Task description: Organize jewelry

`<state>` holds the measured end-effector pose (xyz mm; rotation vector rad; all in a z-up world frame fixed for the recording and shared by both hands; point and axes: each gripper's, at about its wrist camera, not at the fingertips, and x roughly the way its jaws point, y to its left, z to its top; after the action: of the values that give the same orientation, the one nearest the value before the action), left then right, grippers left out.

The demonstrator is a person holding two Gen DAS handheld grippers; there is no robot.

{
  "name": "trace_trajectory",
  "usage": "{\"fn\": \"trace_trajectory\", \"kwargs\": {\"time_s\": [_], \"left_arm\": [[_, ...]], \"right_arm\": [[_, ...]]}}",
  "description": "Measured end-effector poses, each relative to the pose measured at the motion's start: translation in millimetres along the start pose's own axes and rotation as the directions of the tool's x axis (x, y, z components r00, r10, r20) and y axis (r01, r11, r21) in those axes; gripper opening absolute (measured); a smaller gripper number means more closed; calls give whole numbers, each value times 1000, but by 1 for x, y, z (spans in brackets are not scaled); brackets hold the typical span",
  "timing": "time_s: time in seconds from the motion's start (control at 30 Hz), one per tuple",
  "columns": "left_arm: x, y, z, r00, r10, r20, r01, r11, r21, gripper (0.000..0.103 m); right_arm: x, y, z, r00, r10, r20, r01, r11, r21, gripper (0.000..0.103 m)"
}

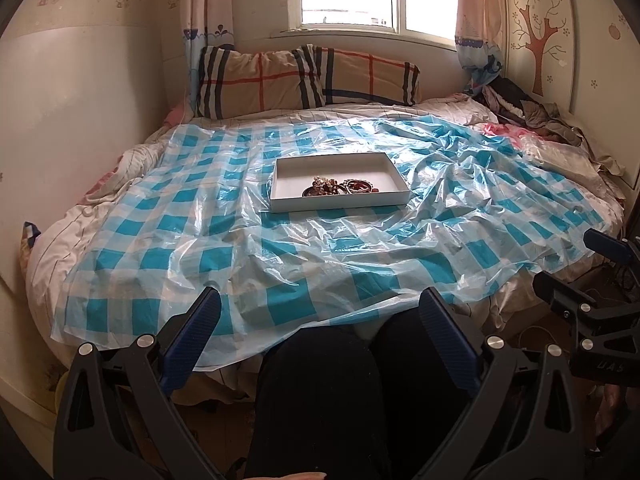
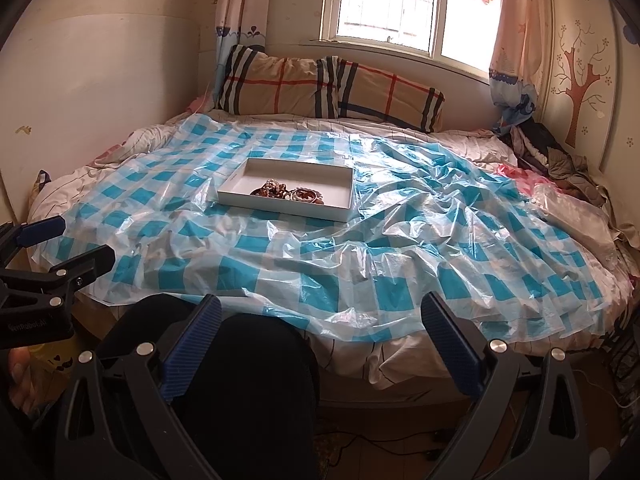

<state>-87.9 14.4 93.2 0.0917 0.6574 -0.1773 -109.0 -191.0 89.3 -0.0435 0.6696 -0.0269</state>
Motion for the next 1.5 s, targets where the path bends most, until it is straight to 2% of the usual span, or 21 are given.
{"fn": "trace_trajectory", "kwargs": {"time_s": [0.6, 1.3, 1.4, 1.5], "left_arm": [[-5, -5, 1, 1000, 23, -3, -23, 999, 24, 95], [17, 2, -2, 999, 28, -44, -28, 1000, 11, 95], [18, 2, -3, 999, 7, -50, -7, 1000, -1, 95], [13, 10, -4, 996, -89, -24, 88, 994, -58, 95]], "right_arm": [[6, 7, -3, 1000, 19, -25, -19, 1000, -5, 96], [26, 22, -8, 997, 34, -63, -36, 999, -27, 96], [25, 23, -8, 997, 35, -64, -37, 999, -26, 96], [27, 23, -9, 997, 38, -65, -39, 999, -23, 96]]}}
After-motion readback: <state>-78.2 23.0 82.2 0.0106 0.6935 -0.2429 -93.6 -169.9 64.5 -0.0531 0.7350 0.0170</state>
